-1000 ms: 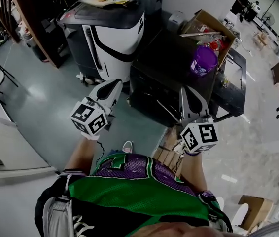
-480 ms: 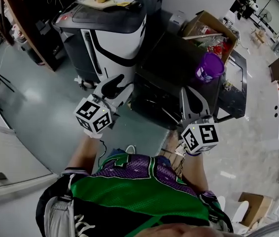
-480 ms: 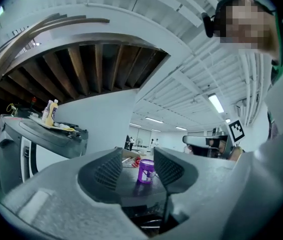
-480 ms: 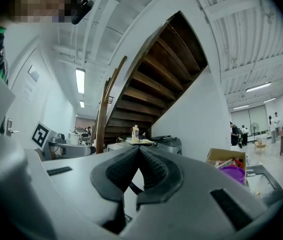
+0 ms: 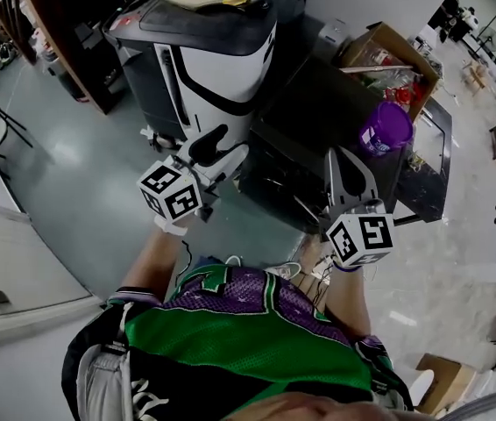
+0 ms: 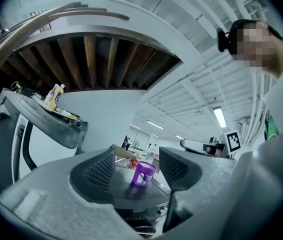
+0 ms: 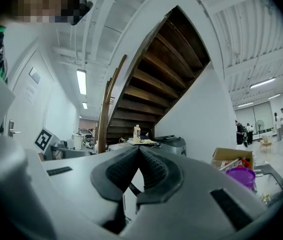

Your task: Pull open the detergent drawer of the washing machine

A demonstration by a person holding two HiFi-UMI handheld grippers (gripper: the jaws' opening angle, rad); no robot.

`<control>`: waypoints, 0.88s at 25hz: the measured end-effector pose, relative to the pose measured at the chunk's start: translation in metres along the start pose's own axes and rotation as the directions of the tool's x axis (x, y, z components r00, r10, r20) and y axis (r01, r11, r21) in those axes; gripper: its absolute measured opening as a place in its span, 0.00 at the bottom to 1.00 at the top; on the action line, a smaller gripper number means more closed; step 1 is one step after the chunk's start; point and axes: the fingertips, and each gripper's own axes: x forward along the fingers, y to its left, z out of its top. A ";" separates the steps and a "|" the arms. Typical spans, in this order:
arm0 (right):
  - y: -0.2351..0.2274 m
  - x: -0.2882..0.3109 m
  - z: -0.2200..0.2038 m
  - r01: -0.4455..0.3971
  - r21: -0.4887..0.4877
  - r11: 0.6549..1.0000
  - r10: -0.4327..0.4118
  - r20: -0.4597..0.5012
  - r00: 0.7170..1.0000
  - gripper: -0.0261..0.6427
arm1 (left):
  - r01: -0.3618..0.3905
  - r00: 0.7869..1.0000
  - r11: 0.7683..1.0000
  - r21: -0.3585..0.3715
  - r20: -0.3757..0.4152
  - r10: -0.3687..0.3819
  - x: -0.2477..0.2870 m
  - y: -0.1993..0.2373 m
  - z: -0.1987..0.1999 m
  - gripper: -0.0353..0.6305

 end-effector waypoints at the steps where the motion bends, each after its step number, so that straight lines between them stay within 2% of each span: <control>1: -0.003 0.002 0.001 -0.003 0.001 1.000 0.003 0.002 1.000 0.04 | -0.004 1.000 1.000 -0.013 -0.009 0.004 0.003 0.002 -0.005 0.45; 7: -0.024 0.015 -0.004 -0.007 -0.014 1.000 0.007 -0.002 1.000 0.04 | -0.029 0.997 0.997 -0.067 -0.071 0.024 0.026 0.025 -0.043 0.45; 13: -0.044 0.028 -0.027 0.016 -0.007 1.000 -0.016 -0.028 0.999 0.04 | -0.027 0.991 0.988 -0.151 -0.132 0.007 0.048 0.049 -0.094 0.45; 22: -0.067 0.040 -0.056 0.032 0.006 0.999 -0.032 -0.078 0.996 0.04 | -0.082 0.970 0.972 -0.220 -0.242 0.027 0.073 0.086 -0.179 0.45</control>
